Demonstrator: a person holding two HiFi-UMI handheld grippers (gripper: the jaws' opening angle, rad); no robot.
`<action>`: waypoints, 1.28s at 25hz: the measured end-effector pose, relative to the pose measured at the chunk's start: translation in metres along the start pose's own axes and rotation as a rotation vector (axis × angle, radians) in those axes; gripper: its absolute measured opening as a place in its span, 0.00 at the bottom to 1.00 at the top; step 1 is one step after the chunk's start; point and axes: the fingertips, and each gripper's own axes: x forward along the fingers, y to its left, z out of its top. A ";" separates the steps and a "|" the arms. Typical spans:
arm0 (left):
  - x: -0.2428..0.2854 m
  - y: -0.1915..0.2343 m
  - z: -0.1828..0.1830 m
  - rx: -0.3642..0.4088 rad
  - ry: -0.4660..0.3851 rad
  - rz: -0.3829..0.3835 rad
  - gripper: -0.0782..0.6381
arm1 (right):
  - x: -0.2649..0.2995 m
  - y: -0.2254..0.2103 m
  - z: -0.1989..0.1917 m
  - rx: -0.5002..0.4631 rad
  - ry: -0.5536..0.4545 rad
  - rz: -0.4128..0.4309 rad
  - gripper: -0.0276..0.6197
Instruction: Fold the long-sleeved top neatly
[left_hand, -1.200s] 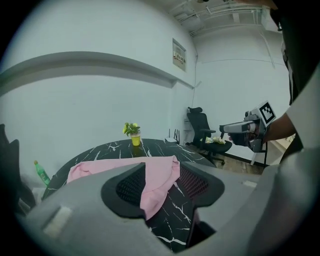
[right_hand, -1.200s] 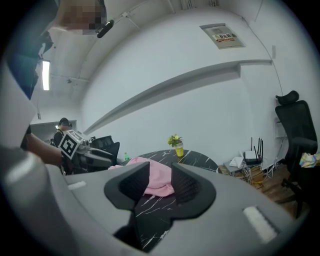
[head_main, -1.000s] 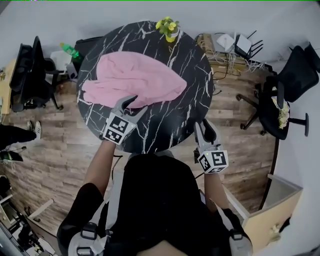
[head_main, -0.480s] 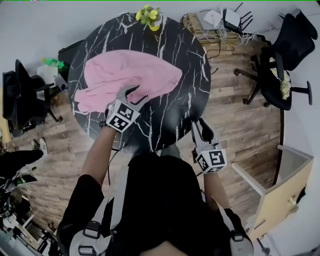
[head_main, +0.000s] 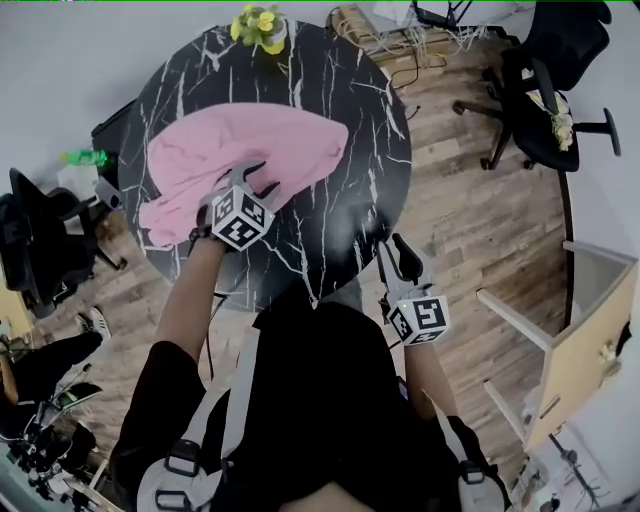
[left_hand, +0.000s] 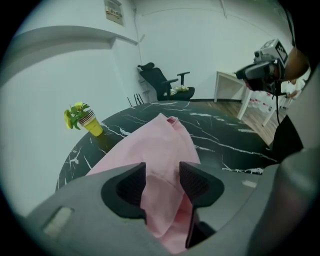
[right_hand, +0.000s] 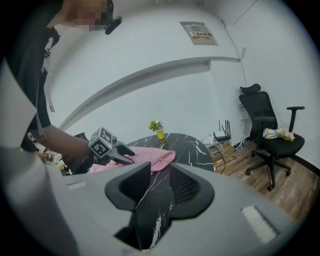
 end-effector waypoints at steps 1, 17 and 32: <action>0.003 0.000 -0.003 0.023 0.019 -0.006 0.42 | -0.001 0.001 -0.002 0.007 -0.002 -0.010 0.24; -0.019 0.027 -0.003 -0.060 -0.015 -0.031 0.19 | 0.038 0.033 -0.005 -0.011 0.018 0.029 0.23; -0.097 0.089 -0.019 -0.116 -0.106 0.142 0.18 | 0.124 0.092 -0.028 -0.021 0.157 0.128 0.21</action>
